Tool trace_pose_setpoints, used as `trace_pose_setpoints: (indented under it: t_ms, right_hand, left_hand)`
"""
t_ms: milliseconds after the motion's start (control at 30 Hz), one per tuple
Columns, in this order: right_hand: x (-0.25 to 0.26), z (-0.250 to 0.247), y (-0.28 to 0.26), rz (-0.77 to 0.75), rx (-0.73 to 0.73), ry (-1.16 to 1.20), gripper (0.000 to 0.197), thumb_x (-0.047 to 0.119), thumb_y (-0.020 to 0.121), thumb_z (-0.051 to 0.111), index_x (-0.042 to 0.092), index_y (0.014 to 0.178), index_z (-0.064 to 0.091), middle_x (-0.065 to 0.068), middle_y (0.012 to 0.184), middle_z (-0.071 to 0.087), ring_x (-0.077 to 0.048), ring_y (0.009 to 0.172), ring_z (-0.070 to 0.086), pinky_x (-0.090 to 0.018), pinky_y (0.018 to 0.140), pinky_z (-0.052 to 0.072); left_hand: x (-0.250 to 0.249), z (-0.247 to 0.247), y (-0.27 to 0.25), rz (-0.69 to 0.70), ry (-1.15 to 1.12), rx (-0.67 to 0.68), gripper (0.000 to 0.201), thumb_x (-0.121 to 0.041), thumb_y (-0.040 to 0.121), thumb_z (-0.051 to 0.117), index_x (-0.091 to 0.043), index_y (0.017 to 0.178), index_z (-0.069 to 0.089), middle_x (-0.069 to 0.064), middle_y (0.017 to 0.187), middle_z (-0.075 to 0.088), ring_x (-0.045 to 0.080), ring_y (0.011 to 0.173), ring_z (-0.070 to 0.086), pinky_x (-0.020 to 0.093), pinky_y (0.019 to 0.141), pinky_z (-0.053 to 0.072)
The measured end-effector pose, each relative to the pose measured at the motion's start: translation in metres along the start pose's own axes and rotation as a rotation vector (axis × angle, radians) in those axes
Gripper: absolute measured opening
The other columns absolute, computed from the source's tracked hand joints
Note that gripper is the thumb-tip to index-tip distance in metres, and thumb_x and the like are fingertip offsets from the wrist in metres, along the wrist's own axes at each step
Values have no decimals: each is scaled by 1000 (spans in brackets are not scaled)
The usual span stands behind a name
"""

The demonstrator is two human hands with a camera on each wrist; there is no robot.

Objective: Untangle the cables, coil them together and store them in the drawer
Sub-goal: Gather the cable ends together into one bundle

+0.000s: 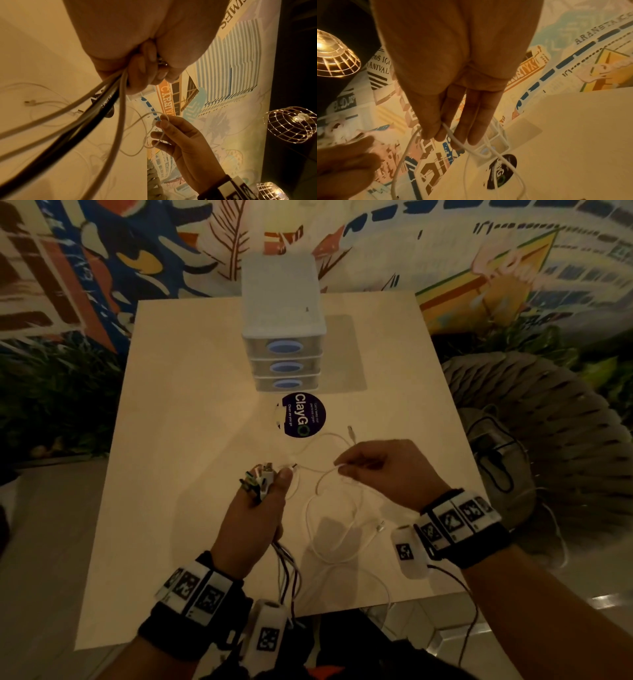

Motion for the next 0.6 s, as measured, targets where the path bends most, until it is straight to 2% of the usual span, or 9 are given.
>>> trace_pose_setpoints:
  t_ms: [100,167,200,233,300,367,467,533,600]
  right_hand:
    - [-1,15,-10,-7,9,3,10,35,89,75,36,99,78,22,92,75,1,88,70,-31,89,57]
    - [-1,16,-12,-17,-21,3,11,35,90,74,35,100,78,23,93,75,0,88,70,-33,88,58]
    - [0,13,-12,-23,-38,12,11,34,90,74,34,101,78,23,94,75,0,88,70,-33,88,58]
    - [0,10,-11,-27,-53,21,11,32,91,74,34,101,78,22,94,75,-1,88,70,-32,87,58]
    - [0,3,-10,-35,-67,10,11,33,91,73,35,102,77,21,93,75,-2,87,70,-30,85,58]
    - [-4,-3,-9,-32,-65,-67,10,38,92,70,37,100,74,22,91,74,-2,84,69,-30,83,58]
    - [-20,-5,-5,4,-5,-253,11,47,93,64,38,97,68,21,83,70,0,80,65,-30,76,55]
    - [-36,1,-2,43,78,-348,11,45,94,60,38,99,67,20,85,68,-1,81,63,-31,75,52]
    - [-49,6,2,53,132,-368,12,36,95,59,35,103,68,16,94,67,-8,86,62,-35,79,52]
  left_hand:
    - [-5,19,-1,82,139,92,26,-46,96,53,-20,92,56,1,59,40,16,49,29,29,47,30]
    - [-4,31,-2,107,296,158,23,-45,101,48,-31,114,61,1,61,54,15,48,39,26,46,37]
    - [0,36,-3,101,370,191,23,-44,103,46,-36,117,62,1,62,60,12,47,43,23,48,39]
    - [4,40,-4,85,443,221,23,-44,104,46,-37,116,64,1,64,63,8,45,44,21,49,39]
    - [11,44,-5,51,527,250,27,-42,104,47,-29,102,71,-1,65,65,5,42,44,23,53,39]
    - [9,41,-6,45,515,192,31,-38,104,50,-19,88,70,-1,64,65,1,42,46,27,58,38]
    - [-2,34,-9,77,431,80,36,-35,103,52,-14,78,66,-2,63,65,-3,45,49,30,63,36]
    - [-8,31,-10,101,393,32,40,-38,103,52,-13,75,65,-1,69,67,-3,46,49,32,64,35]
    - [-11,27,-12,112,377,-6,42,-40,102,53,-14,72,66,-5,70,67,-4,46,48,33,67,34]
Point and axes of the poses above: each hand's wrist, its own y-axis towards the middle knuckle, its own z-axis out of the palm, x = y × z, the point moved 9 cm from there along y, towards the middle knuckle
